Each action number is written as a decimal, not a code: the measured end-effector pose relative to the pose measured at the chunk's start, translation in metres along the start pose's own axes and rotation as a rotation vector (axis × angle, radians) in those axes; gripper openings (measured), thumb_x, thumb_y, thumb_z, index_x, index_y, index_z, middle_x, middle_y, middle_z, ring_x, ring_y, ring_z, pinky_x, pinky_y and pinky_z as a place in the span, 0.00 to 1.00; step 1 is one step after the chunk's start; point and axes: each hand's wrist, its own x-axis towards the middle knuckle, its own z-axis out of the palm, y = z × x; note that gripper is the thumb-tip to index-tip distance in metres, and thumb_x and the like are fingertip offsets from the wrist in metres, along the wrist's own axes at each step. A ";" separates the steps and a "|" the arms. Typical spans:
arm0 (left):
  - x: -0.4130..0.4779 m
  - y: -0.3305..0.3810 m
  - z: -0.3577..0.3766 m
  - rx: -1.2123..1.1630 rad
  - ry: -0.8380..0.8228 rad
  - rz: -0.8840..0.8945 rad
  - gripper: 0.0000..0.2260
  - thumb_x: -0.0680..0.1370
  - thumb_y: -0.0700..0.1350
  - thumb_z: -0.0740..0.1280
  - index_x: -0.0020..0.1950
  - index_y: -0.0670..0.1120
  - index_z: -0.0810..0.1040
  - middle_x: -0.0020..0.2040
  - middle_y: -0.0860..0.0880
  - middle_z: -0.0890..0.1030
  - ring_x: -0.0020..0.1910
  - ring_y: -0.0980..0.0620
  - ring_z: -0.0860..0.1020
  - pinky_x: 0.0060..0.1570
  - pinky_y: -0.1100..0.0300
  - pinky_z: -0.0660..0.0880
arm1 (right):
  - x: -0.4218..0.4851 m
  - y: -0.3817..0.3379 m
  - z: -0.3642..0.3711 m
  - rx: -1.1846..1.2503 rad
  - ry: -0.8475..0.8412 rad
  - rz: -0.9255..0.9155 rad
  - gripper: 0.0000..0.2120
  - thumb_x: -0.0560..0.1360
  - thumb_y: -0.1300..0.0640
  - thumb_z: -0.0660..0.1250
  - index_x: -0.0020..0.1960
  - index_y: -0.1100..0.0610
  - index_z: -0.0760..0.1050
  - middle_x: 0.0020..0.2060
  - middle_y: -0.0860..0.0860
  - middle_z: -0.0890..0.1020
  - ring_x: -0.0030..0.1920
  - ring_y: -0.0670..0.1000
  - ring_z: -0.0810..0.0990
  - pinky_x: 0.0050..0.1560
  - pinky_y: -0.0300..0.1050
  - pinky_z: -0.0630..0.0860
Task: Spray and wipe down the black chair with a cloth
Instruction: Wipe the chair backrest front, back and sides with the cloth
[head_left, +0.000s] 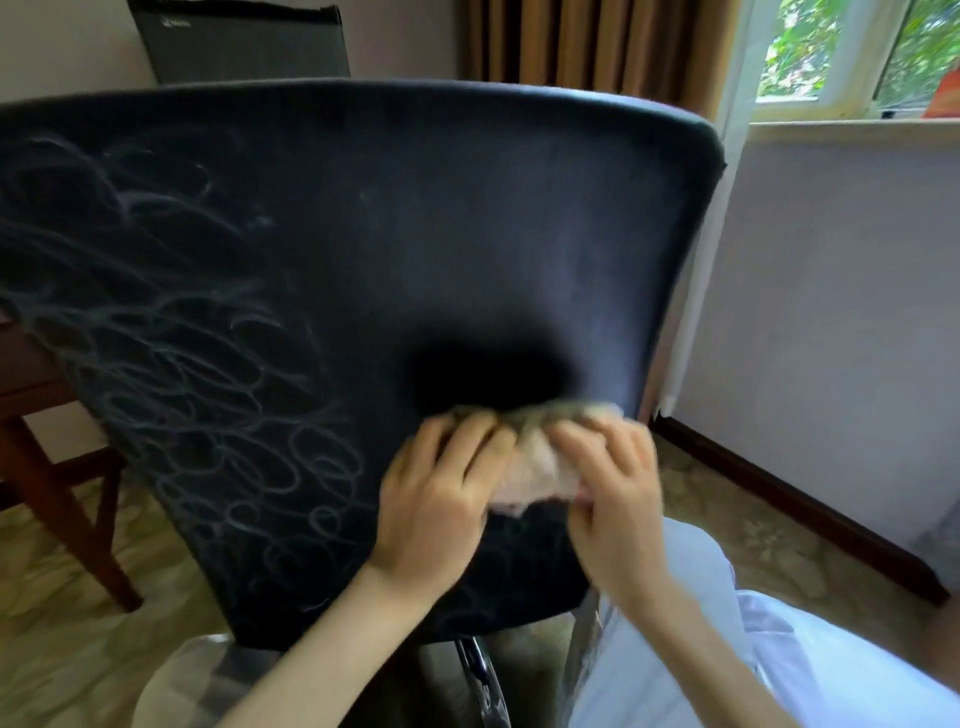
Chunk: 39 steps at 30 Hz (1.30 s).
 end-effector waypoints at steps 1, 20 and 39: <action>0.026 0.007 -0.009 0.011 0.049 0.007 0.13 0.74 0.39 0.62 0.53 0.46 0.83 0.52 0.49 0.82 0.46 0.45 0.78 0.41 0.53 0.76 | 0.023 -0.001 -0.018 -0.010 0.045 -0.034 0.25 0.61 0.74 0.61 0.56 0.62 0.79 0.54 0.57 0.77 0.55 0.60 0.71 0.61 0.40 0.64; -0.043 0.016 0.106 0.060 -0.072 0.102 0.09 0.77 0.35 0.64 0.51 0.45 0.81 0.51 0.49 0.82 0.46 0.48 0.80 0.38 0.56 0.78 | -0.041 0.086 0.047 -0.008 -0.058 0.149 0.21 0.67 0.66 0.56 0.57 0.60 0.77 0.55 0.53 0.77 0.57 0.53 0.72 0.66 0.36 0.63; 0.103 -0.012 -0.039 0.133 0.187 -0.023 0.10 0.75 0.36 0.67 0.54 0.46 0.82 0.52 0.52 0.82 0.47 0.48 0.76 0.43 0.58 0.72 | 0.109 -0.028 -0.034 -0.090 0.191 -0.185 0.19 0.69 0.69 0.69 0.59 0.62 0.78 0.57 0.57 0.78 0.59 0.57 0.72 0.63 0.42 0.67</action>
